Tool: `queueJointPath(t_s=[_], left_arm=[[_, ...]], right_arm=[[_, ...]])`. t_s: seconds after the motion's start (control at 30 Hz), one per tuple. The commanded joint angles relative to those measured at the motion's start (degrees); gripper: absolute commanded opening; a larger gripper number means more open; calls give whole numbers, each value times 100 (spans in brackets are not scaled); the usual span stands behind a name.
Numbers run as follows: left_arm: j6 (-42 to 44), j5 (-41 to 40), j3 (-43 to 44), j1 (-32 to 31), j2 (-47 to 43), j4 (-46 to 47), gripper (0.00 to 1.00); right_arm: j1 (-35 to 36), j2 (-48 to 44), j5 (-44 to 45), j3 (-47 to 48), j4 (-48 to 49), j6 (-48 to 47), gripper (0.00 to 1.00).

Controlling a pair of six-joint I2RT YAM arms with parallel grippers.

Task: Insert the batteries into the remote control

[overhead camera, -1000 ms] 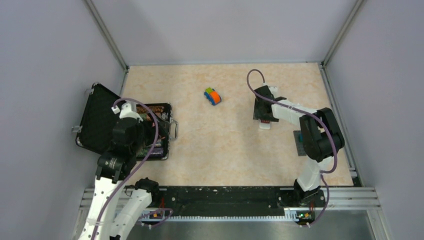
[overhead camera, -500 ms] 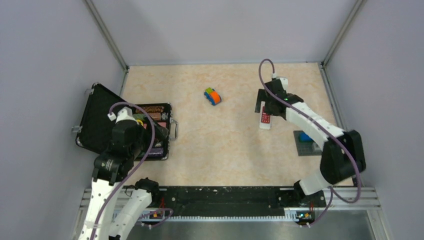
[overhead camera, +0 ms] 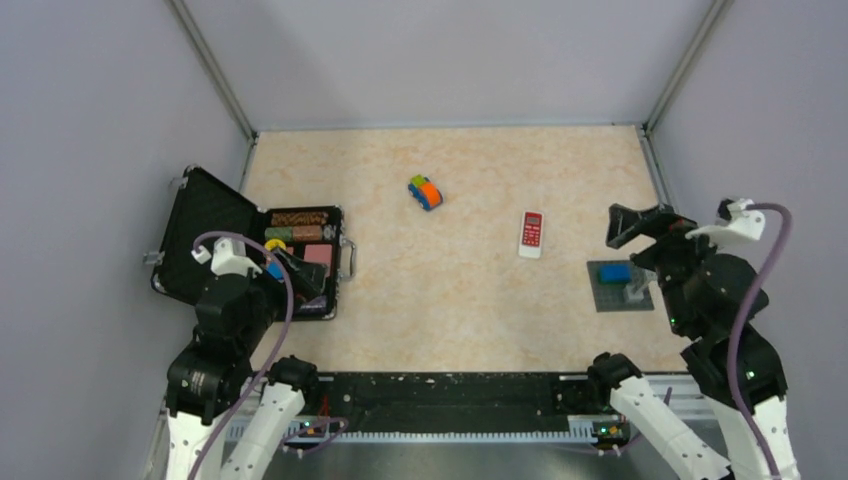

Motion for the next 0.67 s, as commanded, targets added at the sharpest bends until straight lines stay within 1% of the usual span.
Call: queueJointPath(t_s=[0.0,0.2,0.4,0.53,0.63], left_arm=[[185,-93,248,1,-286,20,99],[55,-134,510,1,-769,-470,99],[252,-492,1076,1,-1101,-953,99],[348,-512,1165,1,-1205,-927,99],[240,-691,1200,1,-1234,-952,99]], right_arm=[[-33,-566,462,406,-1080,-14,99],[-23,-1243,617,947,-1570,-135,99],[-24,-1392,623,1489,-1916,-162,99],[-23,-1429,421,1653,-2005,-165,99],[-24,-1449,329,1589,-1996,-139,99]])
